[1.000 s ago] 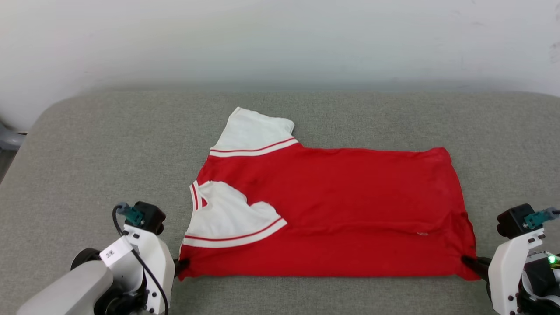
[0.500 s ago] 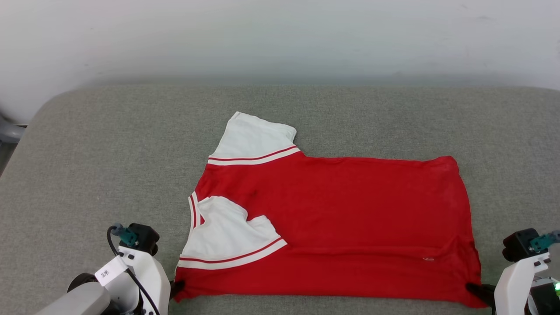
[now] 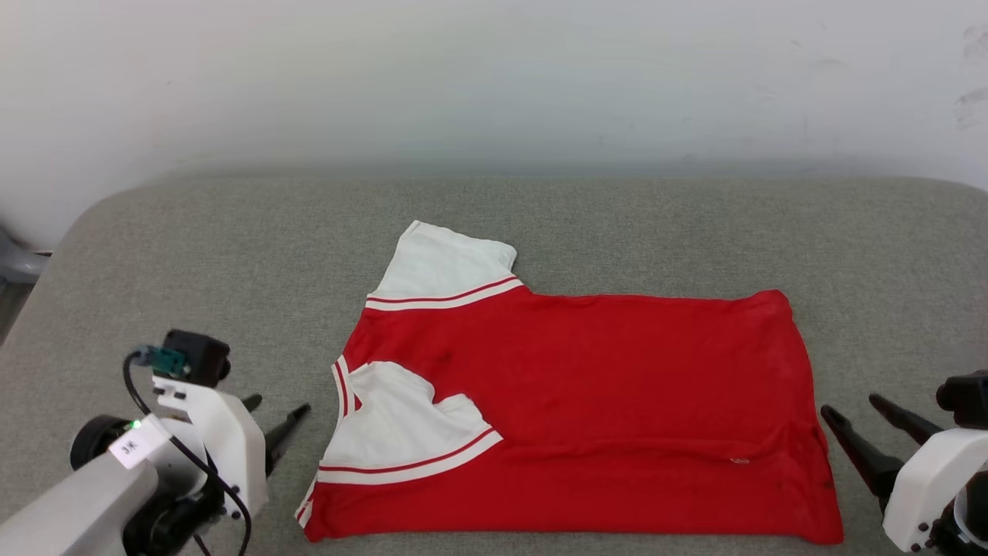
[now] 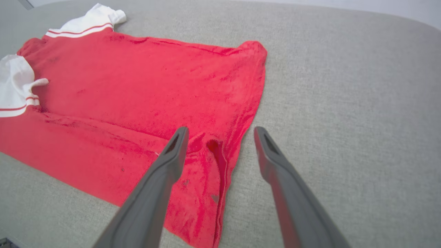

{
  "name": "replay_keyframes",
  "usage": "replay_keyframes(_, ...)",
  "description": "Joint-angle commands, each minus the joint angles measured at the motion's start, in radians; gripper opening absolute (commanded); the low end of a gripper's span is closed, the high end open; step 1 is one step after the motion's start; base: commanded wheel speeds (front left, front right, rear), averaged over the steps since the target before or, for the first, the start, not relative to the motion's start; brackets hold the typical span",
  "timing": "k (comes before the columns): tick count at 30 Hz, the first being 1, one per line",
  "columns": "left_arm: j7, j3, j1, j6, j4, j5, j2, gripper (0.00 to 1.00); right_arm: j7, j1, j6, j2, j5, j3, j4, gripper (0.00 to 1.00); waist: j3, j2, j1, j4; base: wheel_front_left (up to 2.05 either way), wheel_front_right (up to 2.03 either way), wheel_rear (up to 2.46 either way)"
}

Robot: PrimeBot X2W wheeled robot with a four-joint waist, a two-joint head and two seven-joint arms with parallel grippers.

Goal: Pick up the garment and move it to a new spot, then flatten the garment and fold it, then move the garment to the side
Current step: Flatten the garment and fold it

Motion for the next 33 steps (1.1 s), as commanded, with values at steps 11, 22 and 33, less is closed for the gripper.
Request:
replay_keyframes(11,-0.071,0.062,-0.223,0.007,0.02,0.105,-0.025,1.0,-0.209,0.06,-0.001,0.224,-0.266,-0.252,-0.218,1.0,0.054,0.0,0.0,-0.049,0.0,0.0,0.0)
replay_keyframes(22,0.1,0.059,-0.511,-0.095,0.21,0.105,-0.115,1.0,-0.161,0.076,-0.001,0.343,-0.384,-0.297,-0.448,1.0,0.206,0.0,0.0,-0.111,0.0,0.0,0.0)
replay_keyframes(33,0.45,0.045,-0.822,-0.145,0.439,0.049,-0.176,1.0,-0.122,-0.004,-0.001,0.37,-0.424,-0.278,-0.564,1.0,0.41,0.0,0.0,-0.172,0.0,0.0,0.0)
